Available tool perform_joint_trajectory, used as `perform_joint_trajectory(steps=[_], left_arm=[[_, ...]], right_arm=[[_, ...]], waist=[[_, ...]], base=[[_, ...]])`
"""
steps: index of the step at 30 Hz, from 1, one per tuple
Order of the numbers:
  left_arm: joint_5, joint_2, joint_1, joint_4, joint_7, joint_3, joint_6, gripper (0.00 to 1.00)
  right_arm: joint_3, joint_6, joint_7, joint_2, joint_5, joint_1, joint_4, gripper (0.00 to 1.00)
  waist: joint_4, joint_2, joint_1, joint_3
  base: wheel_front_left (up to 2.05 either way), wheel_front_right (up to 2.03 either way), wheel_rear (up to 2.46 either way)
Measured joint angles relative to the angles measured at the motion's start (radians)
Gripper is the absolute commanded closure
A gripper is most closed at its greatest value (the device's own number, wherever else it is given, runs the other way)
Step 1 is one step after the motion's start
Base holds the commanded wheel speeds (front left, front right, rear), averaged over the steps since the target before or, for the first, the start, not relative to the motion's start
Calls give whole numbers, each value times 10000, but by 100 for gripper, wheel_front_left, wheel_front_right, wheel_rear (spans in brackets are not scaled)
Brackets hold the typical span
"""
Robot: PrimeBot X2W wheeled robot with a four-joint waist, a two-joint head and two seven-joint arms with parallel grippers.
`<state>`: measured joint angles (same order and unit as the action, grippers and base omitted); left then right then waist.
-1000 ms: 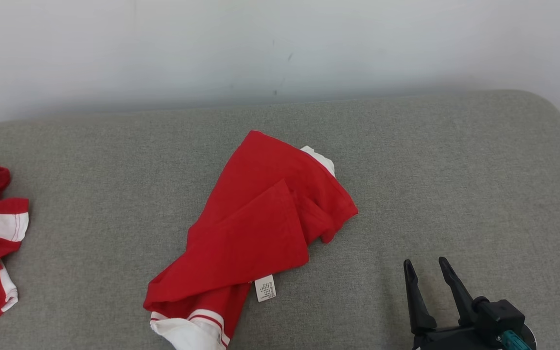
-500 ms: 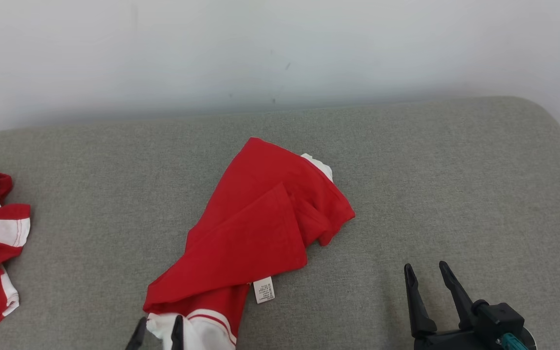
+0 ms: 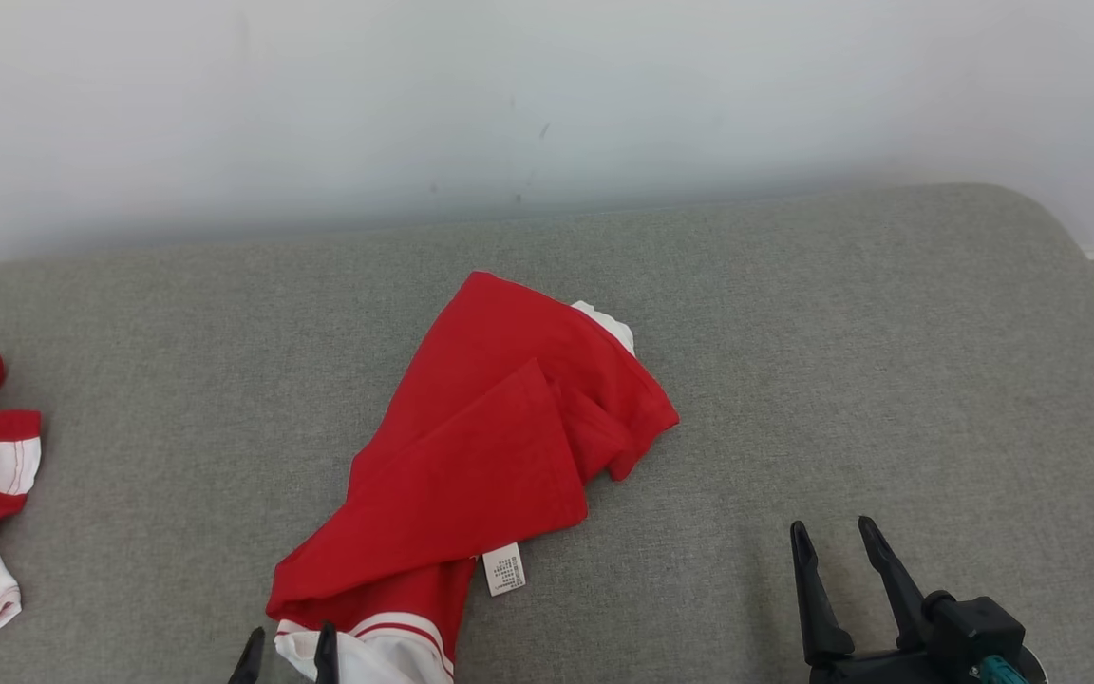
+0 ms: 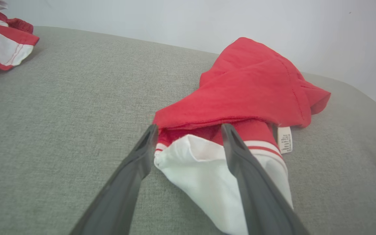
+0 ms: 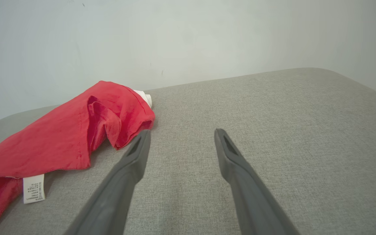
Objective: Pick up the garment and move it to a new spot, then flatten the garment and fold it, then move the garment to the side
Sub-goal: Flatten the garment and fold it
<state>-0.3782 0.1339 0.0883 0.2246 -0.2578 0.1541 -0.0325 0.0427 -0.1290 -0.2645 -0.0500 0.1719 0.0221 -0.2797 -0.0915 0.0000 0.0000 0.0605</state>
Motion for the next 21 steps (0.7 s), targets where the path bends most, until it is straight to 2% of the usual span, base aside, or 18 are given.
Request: perform_joint_trajectory(steps=[3, 4, 5, 6, 7, 13, 21], left_arm=[[67, -2, -96, 192, 192, 81, 81, 0], [36, 10, -103, 328, 284, 102, 48, 18], [21, 17, -121, 456, 316, 113, 44, 18], [21, 33, -159, 535, 322, 117, 0, 70], [8, 50, -230, 619, 339, 130, -15, 100], [-238, 54, -370, 771, 303, 27, -35, 100], [-541, 234, 744, -541, 514, -153, 15, 100]], right_arm=[[23, 0, 0, 0, 29, -2, 0, 0], [29, 0, 0, -2, 35, -2, -2, 0], [33, 0, 0, 0, 38, -3, -4, 0], [31, 0, 0, 0, 38, -3, -8, 0], [33, 0, 0, 0, 38, -6, -13, 0], [-100, 0, 0, 0, 40, -157, -8, 0], [-142, 0, 0, 0, 115, -242, 2, 0]], waist=[[-32, 0, 0, 17], [-38, 0, 0, 25], [-39, 0, 0, 29], [-36, 0, 0, 25], [-30, 0, 1, 17], [128, 0, 0, -90], [601, 0, 0, -157]], base=[[0, 0, 0], [0, 0, 0], [0, 0, 0], [0, 0, 0], [0, 0, 0], [0, 0, 0], [0, 0, 0]])
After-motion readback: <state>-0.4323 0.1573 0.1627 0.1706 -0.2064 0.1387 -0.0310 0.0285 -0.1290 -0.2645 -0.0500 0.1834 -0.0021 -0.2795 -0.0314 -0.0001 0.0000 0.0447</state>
